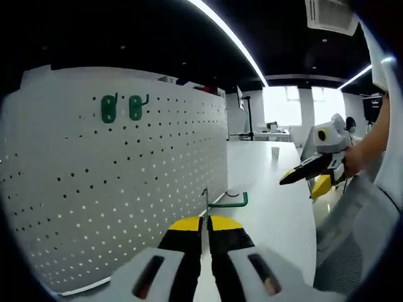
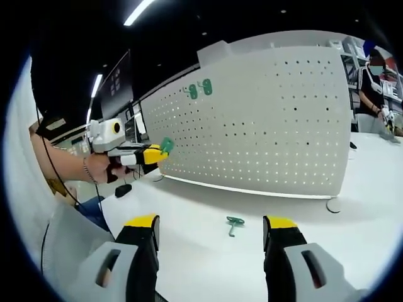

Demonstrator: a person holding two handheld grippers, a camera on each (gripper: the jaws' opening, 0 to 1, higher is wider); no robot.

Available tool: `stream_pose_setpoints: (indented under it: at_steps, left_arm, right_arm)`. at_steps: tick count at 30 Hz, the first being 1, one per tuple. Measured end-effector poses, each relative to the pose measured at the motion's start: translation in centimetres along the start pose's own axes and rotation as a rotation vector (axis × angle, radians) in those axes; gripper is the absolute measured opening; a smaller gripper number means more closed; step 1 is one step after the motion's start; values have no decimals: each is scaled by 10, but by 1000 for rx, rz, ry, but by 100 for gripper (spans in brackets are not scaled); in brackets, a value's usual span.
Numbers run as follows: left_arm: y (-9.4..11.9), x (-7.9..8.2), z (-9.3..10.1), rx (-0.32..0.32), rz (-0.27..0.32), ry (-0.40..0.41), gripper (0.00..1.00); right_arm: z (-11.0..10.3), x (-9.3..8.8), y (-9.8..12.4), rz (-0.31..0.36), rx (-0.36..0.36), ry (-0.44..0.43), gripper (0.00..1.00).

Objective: Insert the hook assembly into the mounting plate slot until the hook locks in place.

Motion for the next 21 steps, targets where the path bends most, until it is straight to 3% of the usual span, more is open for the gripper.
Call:
stream_pose_setpoints:
  at_steps: [21]
  left_arm:
    - [38,18,9,49,134,42,3]
  right_arm:
    - [-6,3,4,10,6,11,64]
Point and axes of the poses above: the point that each gripper's makers call its tool centre point, and the gripper's own axes: y roughly backward along the fingers, z roughly to its right, x roughly out of its top, the point moved 6 cm from there along y, roughly backward along the fingers, and after that the axes turned 14 degrees about -z, right-handed, at the moved point
